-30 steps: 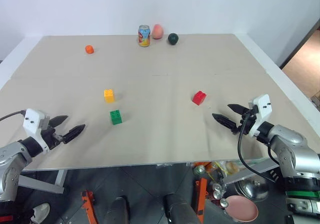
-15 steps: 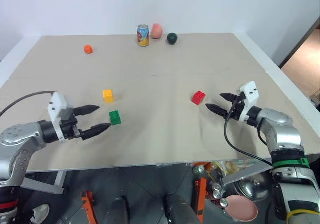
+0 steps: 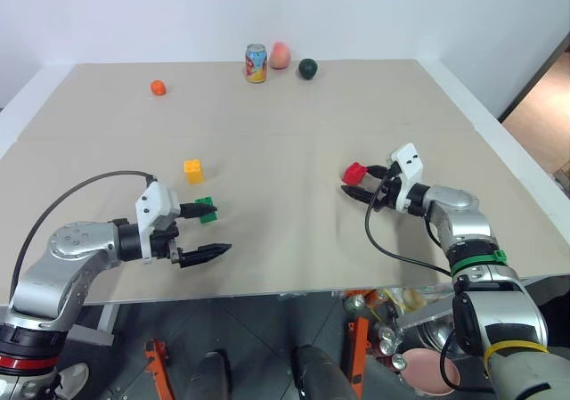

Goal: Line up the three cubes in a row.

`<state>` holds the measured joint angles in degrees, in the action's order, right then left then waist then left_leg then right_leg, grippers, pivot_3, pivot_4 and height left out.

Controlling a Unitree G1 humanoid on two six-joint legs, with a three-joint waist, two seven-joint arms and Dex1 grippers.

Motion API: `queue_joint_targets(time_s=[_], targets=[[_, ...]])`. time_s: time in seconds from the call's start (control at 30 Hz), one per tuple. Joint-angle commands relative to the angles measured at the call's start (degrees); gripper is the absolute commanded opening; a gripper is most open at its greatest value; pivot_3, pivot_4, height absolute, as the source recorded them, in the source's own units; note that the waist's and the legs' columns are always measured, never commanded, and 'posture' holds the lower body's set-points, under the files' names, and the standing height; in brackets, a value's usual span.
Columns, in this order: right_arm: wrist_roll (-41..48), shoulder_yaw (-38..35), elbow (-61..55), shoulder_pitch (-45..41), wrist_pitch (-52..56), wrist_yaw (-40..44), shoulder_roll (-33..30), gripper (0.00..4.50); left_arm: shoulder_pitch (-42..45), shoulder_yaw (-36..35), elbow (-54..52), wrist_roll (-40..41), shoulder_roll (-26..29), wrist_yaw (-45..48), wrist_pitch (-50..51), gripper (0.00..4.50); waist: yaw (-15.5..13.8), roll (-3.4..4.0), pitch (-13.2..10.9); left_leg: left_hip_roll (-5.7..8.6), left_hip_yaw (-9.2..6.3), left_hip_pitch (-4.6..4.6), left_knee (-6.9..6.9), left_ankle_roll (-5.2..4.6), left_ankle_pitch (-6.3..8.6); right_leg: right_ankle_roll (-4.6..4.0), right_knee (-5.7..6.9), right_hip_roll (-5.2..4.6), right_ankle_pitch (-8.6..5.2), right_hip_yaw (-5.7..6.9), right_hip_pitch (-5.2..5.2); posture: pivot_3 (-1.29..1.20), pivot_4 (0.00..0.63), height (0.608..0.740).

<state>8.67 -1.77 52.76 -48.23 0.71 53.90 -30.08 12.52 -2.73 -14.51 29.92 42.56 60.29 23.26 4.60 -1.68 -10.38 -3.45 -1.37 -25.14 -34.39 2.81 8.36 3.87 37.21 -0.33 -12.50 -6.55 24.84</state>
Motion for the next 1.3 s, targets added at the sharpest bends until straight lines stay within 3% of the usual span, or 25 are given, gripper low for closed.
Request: queue_joint_targets(time_s=[0.03,0.1,0.13,0.43,0.93,1.17,1.3], targets=[[-0.25,-0.60,1.55,-1.84,-2.09,1.34,-0.09,4.50,-0.06,-0.24,-3.03,-0.01,-0.08,-0.41,-0.58,4.46,0.00,0.00,0.00,0.00,0.00,0.00,0.00,0.00,0.00,0.00,0.00,0.00,0.00,0.00,-0.01,0.00,0.150,0.740],[-0.23,-0.80,1.85,-1.60,-2.35,1.73,0.01,4.50,-0.36,-0.57,-3.45,0.18,0.06,-0.34,-0.49,4.46,0.00,0.00,0.00,0.00,0.00,0.00,-0.02,0.00,0.00,0.01,0.00,0.00,0.01,0.00,-0.01,0.00,0.150,0.740],[-0.34,-0.83,2.34,-1.45,-2.71,1.88,-0.05,4.24,-0.08,-0.63,-3.52,0.22,0.06,-0.46,-0.36,4.49,0.01,0.00,0.00,0.00,0.00,0.01,-0.02,0.00,0.00,0.01,0.01,0.00,0.01,0.00,-0.02,0.00,0.150,0.740],[-0.48,-0.76,1.93,-0.23,-3.53,1.43,0.87,1.17,2.65,-0.98,-5.83,0.23,0.73,-0.84,-0.24,4.50,0.03,0.00,0.00,0.00,-0.03,0.04,-0.07,-0.02,-0.02,0.03,0.06,0.02,0.03,0.00,-0.07,0.00,0.150,0.740],[0.83,-0.77,-3.29,1.46,-1.65,4.65,1.71,1.15,4.76,-4.48,-6.82,4.83,0.50,-2.67,2.91,4.50,0.15,0.00,0.00,0.01,-0.18,0.11,-0.11,-0.02,-0.02,0.08,0.06,0.10,0.04,0.00,-0.25,0.00,0.150,0.740],[3.60,3.41,-20.47,5.62,6.14,19.19,-2.12,1.15,6.95,-6.83,-4.29,10.91,1.67,1.90,5.43,4.50,-0.01,0.03,-0.02,0.01,-0.25,0.11,-0.13,-0.02,-0.02,0.12,0.08,0.13,0.02,0.02,-0.30,0.00,0.150,0.740],[3.22,6.39,-22.95,3.54,6.91,25.94,-4.07,1.15,7.21,-7.50,-1.82,11.86,3.09,6.71,4.02,4.50,0.00,0.03,-0.02,0.01,-0.25,0.19,-0.14,-0.02,-0.02,0.11,0.09,0.13,0.00,0.03,-0.36,0.00,0.150,0.740]])
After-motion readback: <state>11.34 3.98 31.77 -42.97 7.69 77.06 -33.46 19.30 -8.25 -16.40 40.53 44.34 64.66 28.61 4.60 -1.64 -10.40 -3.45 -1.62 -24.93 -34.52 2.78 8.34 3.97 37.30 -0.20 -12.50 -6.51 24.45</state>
